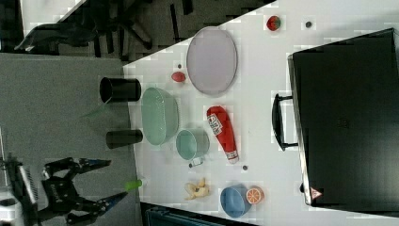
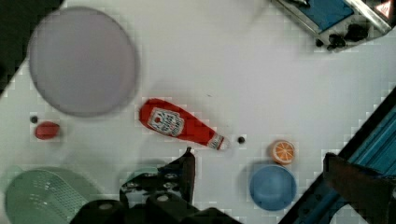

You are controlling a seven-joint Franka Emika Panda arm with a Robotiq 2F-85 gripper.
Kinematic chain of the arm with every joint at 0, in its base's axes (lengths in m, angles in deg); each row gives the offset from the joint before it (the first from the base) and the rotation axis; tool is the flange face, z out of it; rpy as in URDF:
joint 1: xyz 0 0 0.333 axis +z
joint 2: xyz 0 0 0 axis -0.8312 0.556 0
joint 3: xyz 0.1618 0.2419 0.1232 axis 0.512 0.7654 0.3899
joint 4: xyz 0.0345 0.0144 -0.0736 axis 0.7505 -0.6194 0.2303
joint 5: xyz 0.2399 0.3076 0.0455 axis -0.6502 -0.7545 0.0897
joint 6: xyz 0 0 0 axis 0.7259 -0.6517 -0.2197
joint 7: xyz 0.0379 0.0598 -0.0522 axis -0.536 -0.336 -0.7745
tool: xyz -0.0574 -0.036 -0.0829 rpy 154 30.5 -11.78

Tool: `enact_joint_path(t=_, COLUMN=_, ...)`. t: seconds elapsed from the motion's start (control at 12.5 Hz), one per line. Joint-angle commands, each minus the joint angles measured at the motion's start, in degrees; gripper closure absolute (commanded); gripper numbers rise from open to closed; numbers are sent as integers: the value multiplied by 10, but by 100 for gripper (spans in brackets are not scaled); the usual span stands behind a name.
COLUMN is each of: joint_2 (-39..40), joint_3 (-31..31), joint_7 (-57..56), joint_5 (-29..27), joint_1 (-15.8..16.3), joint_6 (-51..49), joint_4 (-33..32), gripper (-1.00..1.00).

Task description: Flap open oven.

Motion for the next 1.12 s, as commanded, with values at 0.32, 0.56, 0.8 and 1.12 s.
enact_joint_path(t=0.32, joint_2=32, joint_3=1, joint_7=39, joint_5=-2, joint_1=-1, joint_6=0, joint_4=-20, gripper=32)
enact_joint_path(t=0.56, joint_2=35, joint_3=-16, joint_7=25, joint_5=0, joint_1=-3, joint_6=0, joint_4=-28, gripper=65)
enact_joint_path(t=0.8, joint_2=39, joint_3=-51, joint_7=-129, joint_5=12, joint_1=-5, joint_6=10, joint_4=-45, gripper=65)
enact_joint_path(t=1.12, joint_2=56, joint_3=-103, joint_7=-336, joint_5=81, joint_1=-9, joint_6=76, joint_4=-64, gripper=65)
